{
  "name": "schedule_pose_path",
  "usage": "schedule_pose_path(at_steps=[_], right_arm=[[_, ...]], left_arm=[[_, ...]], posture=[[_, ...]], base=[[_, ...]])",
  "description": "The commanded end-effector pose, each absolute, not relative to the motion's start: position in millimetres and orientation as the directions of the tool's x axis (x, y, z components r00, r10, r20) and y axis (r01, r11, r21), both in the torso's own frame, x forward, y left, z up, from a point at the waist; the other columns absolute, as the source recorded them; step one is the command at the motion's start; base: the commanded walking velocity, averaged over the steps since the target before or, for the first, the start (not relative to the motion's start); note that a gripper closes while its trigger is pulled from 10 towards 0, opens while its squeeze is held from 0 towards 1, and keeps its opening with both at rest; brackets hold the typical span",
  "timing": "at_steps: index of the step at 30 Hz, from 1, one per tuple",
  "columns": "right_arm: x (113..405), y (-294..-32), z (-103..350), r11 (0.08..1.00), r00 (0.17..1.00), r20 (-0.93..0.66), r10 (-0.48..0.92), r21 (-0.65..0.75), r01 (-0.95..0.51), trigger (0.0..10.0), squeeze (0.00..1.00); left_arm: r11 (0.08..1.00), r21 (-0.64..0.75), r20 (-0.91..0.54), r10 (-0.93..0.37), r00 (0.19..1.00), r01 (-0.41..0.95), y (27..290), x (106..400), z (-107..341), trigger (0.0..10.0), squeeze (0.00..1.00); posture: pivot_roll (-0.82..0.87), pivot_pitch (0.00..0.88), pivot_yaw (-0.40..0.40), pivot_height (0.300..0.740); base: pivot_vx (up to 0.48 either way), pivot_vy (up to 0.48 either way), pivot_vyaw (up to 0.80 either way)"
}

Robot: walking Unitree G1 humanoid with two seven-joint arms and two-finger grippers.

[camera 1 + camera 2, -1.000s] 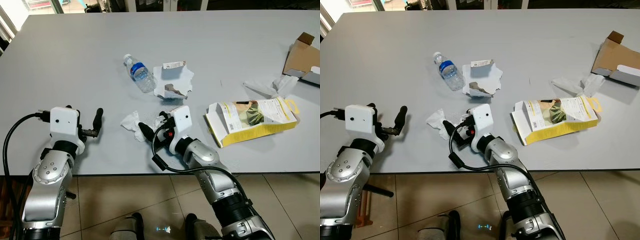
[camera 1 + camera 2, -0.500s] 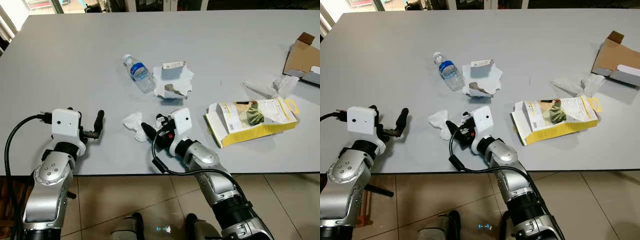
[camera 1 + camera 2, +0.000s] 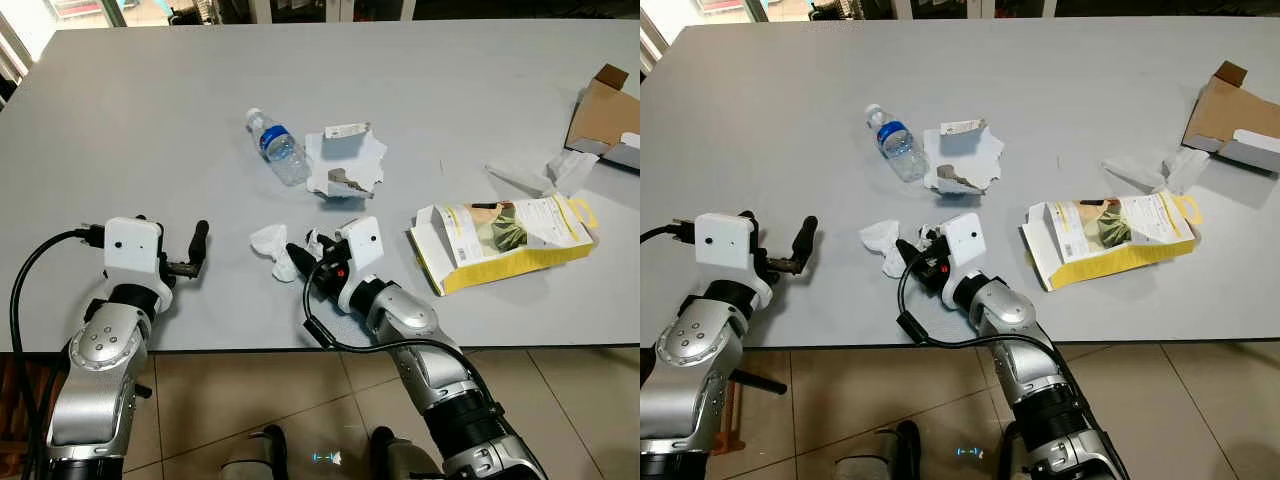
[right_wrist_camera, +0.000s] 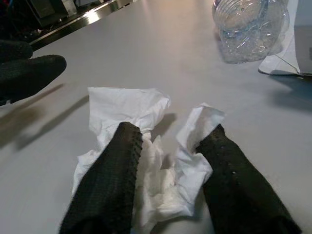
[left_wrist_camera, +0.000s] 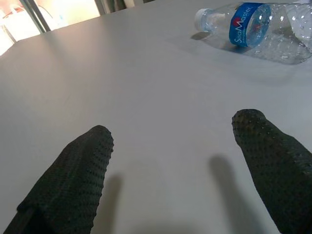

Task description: Picking trash to rubbish bin

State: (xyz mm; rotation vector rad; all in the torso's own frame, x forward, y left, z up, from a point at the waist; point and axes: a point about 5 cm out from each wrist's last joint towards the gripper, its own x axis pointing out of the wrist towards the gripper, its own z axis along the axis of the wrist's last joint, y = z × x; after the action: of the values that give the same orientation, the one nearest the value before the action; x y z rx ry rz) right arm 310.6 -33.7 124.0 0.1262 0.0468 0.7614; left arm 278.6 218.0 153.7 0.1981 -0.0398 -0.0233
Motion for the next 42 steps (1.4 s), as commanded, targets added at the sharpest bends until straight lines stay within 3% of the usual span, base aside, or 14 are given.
schedule_pose_path(at_steps=[1, 8, 19, 42], right_arm=[[303, -36, 98, 0.720, 0.714, -0.103, 0.693, 0.164, -0.674, 0.0, 0.00], [305, -38, 100, 0.731, 0.727, -0.093, 0.680, 0.159, -0.663, 0.0, 0.00], [317, -56, 120, 0.830, 0.837, 0.008, 0.547, 0.129, -0.543, 0.0, 0.00], [312, -59, 177, 0.864, 0.846, 0.226, 0.482, 0.039, -0.502, 0.0, 0.00]], left_arm=[[0.979, 0.206, 0.039, -0.023, 0.999, 0.014, 218, 276, 154, 10.0, 0.00], [0.979, 0.205, 0.038, -0.025, 0.999, 0.017, 217, 276, 154, 10.0, 0.00], [0.979, 0.206, 0.039, -0.022, 0.999, 0.013, 218, 278, 154, 10.0, 0.00], [0.983, 0.184, 0.052, -0.029, 0.998, 0.019, 209, 287, 152, 10.0, 0.00]], posture=[[0.12, 0.264, 0.032, 0.740], [0.12, 0.263, 0.033, 0.740], [0.12, 0.255, 0.033, 0.740], [0.08, 0.221, 0.027, 0.740]], base=[[0.000, 0.000, 0.00], [0.000, 0.000, 0.00], [0.000, 0.000, 0.00], [0.000, 0.000, 0.00]])
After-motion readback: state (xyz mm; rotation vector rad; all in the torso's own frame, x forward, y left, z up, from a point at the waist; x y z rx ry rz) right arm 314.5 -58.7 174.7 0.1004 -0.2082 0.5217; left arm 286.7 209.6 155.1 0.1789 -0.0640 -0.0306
